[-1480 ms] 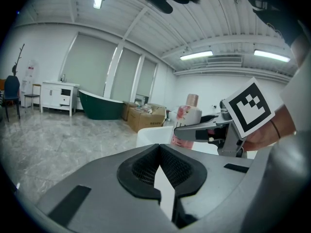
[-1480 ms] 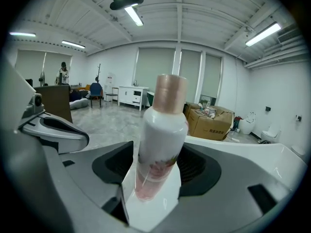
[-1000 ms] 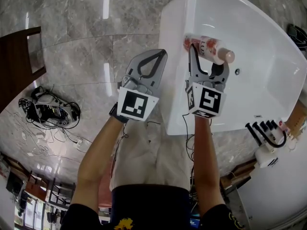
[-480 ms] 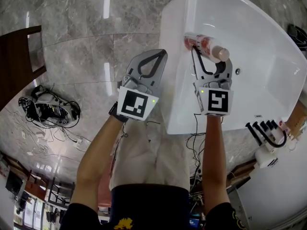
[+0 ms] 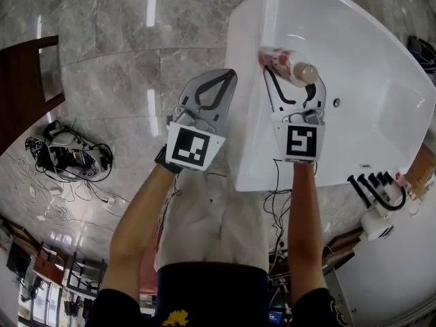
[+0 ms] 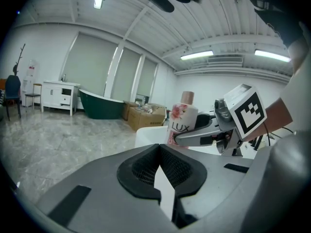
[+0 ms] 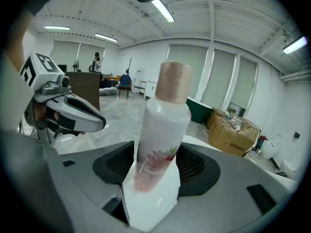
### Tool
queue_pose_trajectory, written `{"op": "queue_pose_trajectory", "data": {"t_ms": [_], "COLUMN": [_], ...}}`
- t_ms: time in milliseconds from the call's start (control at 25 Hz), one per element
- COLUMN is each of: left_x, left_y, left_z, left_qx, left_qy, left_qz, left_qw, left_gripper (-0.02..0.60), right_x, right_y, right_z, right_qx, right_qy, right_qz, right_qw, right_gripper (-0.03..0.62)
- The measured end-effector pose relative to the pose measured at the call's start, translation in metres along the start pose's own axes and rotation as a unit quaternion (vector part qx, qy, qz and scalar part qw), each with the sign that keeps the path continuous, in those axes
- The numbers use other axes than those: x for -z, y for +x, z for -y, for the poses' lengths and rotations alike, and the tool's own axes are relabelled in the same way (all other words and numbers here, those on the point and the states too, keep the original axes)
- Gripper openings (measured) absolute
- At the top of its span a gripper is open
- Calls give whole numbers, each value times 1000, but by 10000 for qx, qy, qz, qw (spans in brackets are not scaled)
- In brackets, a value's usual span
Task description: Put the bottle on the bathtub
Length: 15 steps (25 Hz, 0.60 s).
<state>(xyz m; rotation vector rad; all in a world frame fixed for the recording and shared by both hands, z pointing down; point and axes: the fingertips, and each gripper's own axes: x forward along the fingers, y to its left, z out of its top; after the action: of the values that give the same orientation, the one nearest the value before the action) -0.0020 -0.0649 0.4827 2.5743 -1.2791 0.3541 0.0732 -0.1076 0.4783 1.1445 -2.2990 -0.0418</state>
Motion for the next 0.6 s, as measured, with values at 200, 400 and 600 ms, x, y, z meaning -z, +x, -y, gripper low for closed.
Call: {"op": "queue_pose_trajectory", "data": {"t_ms": [200, 400, 600], "left_x": [4, 6, 5], "left_y": [2, 3, 4], "left_z": [0, 4, 6], "left_qx": [9, 41, 63], "left_qy": [-4, -15, -4], "left_qz": [-24, -72, -67], "left_qw": [10000, 10000, 10000], "left_gripper": [18, 18, 18], "right_x": [6, 3, 11], "right_y": [0, 1, -2], "right_z": [6, 10, 12], "right_qx": [36, 89, 76], "right_qy": [172, 257, 334], "right_qz": [-76, 17, -168], "right_qw": [9998, 9996, 9993], "right_gripper": [272, 276, 307]}}
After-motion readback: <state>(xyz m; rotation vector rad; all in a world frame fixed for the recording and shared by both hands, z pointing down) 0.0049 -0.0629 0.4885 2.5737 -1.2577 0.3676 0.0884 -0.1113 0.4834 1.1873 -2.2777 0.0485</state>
